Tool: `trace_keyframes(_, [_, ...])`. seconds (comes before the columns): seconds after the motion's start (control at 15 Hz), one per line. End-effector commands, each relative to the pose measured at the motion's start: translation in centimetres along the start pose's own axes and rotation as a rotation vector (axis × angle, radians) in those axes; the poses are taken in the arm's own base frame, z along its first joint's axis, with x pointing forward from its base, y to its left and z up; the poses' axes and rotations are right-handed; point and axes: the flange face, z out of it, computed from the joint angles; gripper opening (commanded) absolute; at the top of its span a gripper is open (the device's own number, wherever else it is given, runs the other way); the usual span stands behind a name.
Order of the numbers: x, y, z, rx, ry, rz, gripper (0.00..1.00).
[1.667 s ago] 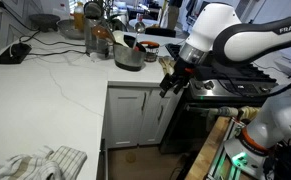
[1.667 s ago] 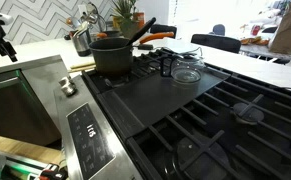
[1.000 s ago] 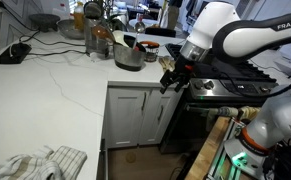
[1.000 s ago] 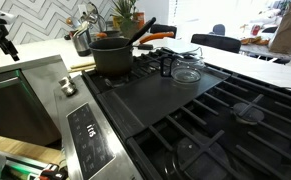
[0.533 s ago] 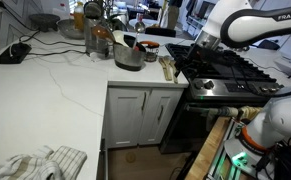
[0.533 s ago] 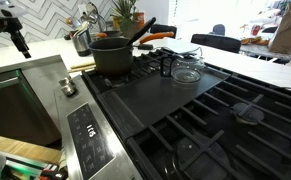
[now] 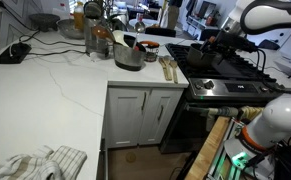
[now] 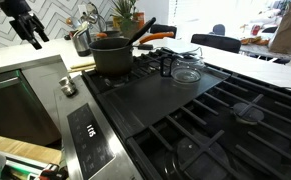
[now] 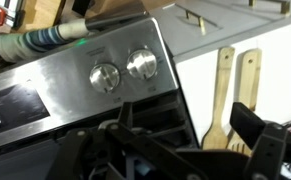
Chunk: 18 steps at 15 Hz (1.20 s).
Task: Pick up the black utensil in the black pot and mix the contents of the black pot
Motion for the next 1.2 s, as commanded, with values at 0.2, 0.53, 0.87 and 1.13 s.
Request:
trace_keyframes(0.2, [3.1, 3.1, -0.9, -0.024, 0.045, 0.113, 1.00])
trace_keyframes(0.53, [2.6, 2.6, -0.9, -0.022, 0.046, 0.095, 1.00])
trace_keyframes(0.87, [7.2, 4.8, -2.5, 0.049, -0.030, 0.180, 1.00])
trace_keyframes(1.13, [12.4, 8.4, -2.8, 0.116, -0.085, 0.263, 1.00])
